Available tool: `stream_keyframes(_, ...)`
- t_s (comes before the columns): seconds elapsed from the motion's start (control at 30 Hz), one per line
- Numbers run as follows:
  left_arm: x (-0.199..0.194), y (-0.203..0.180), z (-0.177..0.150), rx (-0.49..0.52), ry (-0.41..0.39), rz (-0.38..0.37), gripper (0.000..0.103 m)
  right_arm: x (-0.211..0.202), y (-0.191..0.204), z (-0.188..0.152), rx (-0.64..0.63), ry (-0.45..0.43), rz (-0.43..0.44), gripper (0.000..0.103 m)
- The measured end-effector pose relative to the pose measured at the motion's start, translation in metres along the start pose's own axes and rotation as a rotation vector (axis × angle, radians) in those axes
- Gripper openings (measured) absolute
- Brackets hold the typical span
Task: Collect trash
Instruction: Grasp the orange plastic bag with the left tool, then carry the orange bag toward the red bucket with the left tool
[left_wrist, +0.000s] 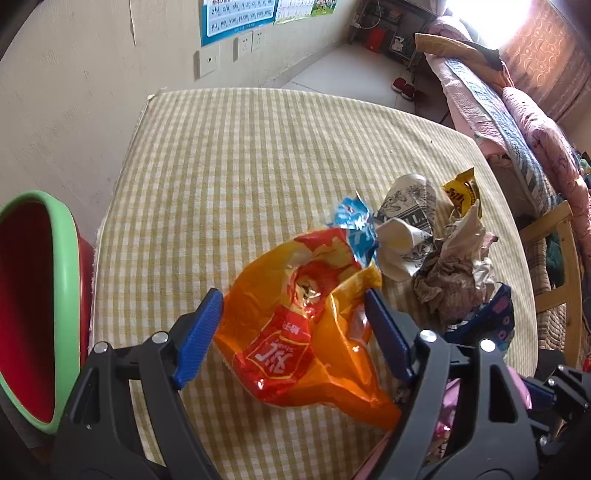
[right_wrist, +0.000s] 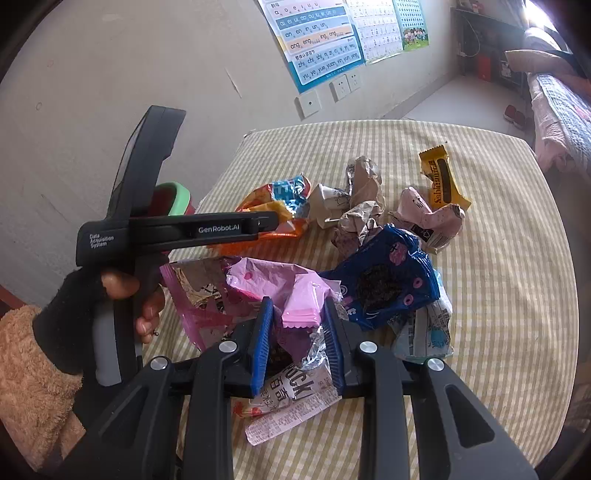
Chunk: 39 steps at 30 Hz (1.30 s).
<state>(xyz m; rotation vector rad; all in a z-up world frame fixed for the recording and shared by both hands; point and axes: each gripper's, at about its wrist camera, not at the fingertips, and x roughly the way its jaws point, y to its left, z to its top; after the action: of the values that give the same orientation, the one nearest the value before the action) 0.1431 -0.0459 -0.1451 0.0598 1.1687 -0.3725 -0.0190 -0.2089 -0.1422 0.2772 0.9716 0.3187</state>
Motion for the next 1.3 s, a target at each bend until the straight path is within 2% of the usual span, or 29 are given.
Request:
stream_keyframes(0.13, 0.004, -0.008, -0.003, 0.044, 0.023, 0.010, 0.075, -0.001, 0.000, -0.002, 0.003, 0.005, 0.006, 0.027)
stream_keyframes(0.27, 0.005, -0.012, -0.012, 0.071, 0.038, 0.027, 0.065, 0.000, -0.002, -0.001, 0.012, 0.009, 0.011, 0.027)
stream_keyframes(0.43, -0.001, -0.010, -0.018, 0.073, 0.013, 0.052, 0.061, 0.002, 0.000, -0.002, 0.012, 0.009, 0.007, 0.027)
stream_keyframes(0.83, -0.060, 0.026, -0.036, -0.070, -0.135, 0.100, 0.059, -0.008, -0.001, -0.003, 0.021, -0.029, -0.013, 0.027)
stream_keyframes(1.1, -0.095, 0.040, -0.059, -0.189, -0.194, 0.085, 0.059, -0.016, -0.001, 0.002, 0.039, -0.073, -0.034, 0.027)
stream_keyframes(1.3, -0.110, 0.039, -0.073, -0.234, -0.231, 0.099, 0.059, -0.022, 0.008, 0.005, 0.013, -0.095, -0.050, 0.027)
